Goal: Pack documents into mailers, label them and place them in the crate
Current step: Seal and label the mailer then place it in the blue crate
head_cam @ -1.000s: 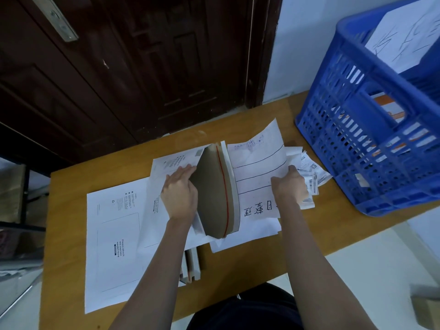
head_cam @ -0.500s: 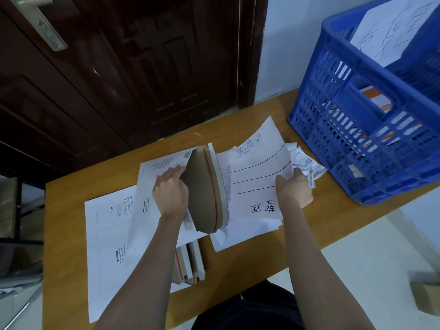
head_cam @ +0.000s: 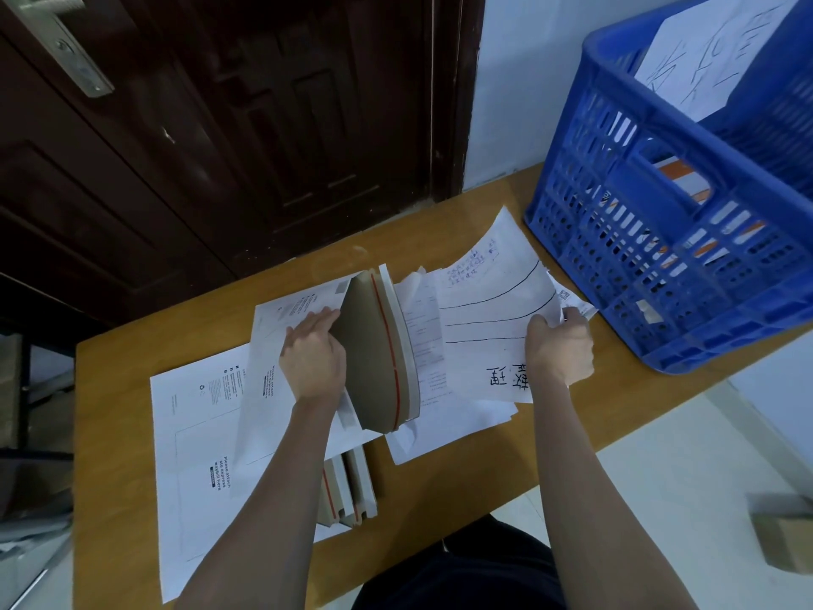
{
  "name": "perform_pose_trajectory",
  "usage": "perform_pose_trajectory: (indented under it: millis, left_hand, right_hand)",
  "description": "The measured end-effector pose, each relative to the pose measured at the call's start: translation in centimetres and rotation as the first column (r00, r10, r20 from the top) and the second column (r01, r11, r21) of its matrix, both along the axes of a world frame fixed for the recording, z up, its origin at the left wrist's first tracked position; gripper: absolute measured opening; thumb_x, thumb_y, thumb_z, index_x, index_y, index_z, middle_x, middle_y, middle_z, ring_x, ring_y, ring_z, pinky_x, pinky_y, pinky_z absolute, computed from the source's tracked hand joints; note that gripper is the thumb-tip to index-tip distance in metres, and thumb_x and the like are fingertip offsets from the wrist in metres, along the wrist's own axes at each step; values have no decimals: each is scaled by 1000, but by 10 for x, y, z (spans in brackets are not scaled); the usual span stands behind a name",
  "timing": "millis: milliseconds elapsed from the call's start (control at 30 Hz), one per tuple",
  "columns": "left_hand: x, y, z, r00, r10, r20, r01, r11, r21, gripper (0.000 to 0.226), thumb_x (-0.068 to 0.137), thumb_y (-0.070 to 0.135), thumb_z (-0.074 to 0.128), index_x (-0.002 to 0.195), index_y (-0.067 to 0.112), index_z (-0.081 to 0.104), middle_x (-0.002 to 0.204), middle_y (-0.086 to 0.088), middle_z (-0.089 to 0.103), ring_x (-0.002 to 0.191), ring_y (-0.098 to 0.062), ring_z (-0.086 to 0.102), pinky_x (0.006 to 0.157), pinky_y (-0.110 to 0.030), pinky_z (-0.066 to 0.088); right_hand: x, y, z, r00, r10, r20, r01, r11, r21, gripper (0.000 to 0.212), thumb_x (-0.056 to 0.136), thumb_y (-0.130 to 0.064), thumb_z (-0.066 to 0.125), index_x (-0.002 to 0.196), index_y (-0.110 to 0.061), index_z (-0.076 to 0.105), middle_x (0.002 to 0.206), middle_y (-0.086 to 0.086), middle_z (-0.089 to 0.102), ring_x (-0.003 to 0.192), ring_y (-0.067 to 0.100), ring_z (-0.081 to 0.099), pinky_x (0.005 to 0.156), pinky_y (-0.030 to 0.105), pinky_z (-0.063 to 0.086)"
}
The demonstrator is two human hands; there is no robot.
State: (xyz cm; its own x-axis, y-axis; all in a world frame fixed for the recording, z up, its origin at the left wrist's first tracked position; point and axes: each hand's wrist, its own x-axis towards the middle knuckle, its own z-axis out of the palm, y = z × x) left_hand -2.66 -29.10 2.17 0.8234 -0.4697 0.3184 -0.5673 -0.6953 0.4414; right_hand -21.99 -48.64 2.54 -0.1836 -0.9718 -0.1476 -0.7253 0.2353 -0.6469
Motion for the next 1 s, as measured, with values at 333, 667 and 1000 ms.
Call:
perform_pose_trajectory:
  millis: [333, 667, 1000]
  left_hand:
    - [-3, -1, 0, 1000, 14, -12, -14, 1000, 21, 32, 83, -6, 61, 108, 12, 73, 108, -12, 71, 92, -33, 69, 78, -55, 56]
    - [-7, -5, 6, 997, 44, -63, -41, 998, 50, 33, 87, -2, 58, 113, 13, 70, 115, -10, 69, 99, -32, 67, 85, -52, 55]
    - [-10, -3, 9, 983, 70, -172, -60, 996, 62, 38, 92, 2, 49, 123, 17, 64, 126, -5, 63, 111, -27, 61, 91, -44, 52]
  right_hand:
    - [-1, 2, 2, 997, -46, 60, 46, 999, -4, 25, 74, -19, 53, 96, -13, 63, 98, 8, 66, 71, 32, 57, 63, 31, 37]
    - [21, 11, 16, 912, 255, 323, -311, 941, 135, 30, 74, -25, 53, 101, -18, 63, 86, -1, 65, 84, 26, 60, 73, 38, 52]
    - [42, 23, 23, 866, 487, 117, -499, 857, 130, 18, 78, -16, 55, 95, -11, 60, 84, 3, 55, 79, 27, 50, 68, 30, 38]
